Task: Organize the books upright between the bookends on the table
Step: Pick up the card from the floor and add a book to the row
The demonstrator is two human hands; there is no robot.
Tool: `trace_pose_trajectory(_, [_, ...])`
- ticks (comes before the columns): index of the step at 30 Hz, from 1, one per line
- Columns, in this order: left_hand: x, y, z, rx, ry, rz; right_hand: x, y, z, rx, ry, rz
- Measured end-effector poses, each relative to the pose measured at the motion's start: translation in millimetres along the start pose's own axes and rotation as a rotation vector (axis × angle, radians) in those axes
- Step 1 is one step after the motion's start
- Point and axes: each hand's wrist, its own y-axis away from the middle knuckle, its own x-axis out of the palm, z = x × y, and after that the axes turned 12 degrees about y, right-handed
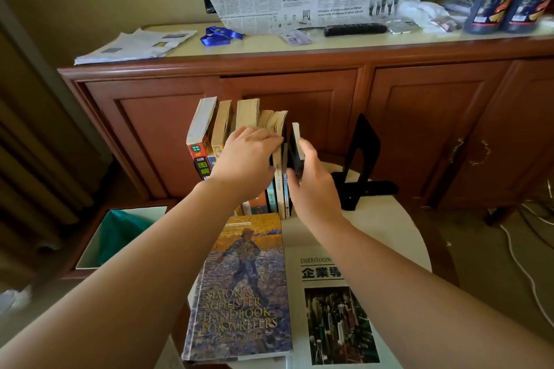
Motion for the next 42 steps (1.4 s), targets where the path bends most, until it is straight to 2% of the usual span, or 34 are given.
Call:
trace_pose_trajectory(14, [1.9, 3.3, 1.1, 0.002, -0.002, -0.031, 13.9, 1.4, -29.3, -0.135, 0.109, 0.094])
trace_pose_trajectory(19, [2.1, 4.4, 1.9, 0.01, 0.0, -0.036, 19.0, 4.2, -30.3, -0.114, 0.155, 0.202])
trace_pose_trajectory(31, [5.0, 6.1, 3.2, 0.025, -0.053, -0.039, 13.6, 4.2, -31.6, -0.159, 0.303, 0.316])
trace_pose_trajectory(35, [5.7, 10.3, 1.7, 0.035, -0.12, 0.0, 1.8, 2.4, -20.4, -0.153, 0.385, 0.43])
trace_pose_trajectory(39, [8.1, 27.1, -6.6, -0.001, -0.176, 0.016, -14.6, 13.7, -19.3, -0.16, 0.304, 0.516])
trace_pose_trajectory(42, [13.6, 62.5, -9.3, 0.018, -0.093, -0.103, -28.7, 33.8, -16.8, -0.114, 0.156, 0.452])
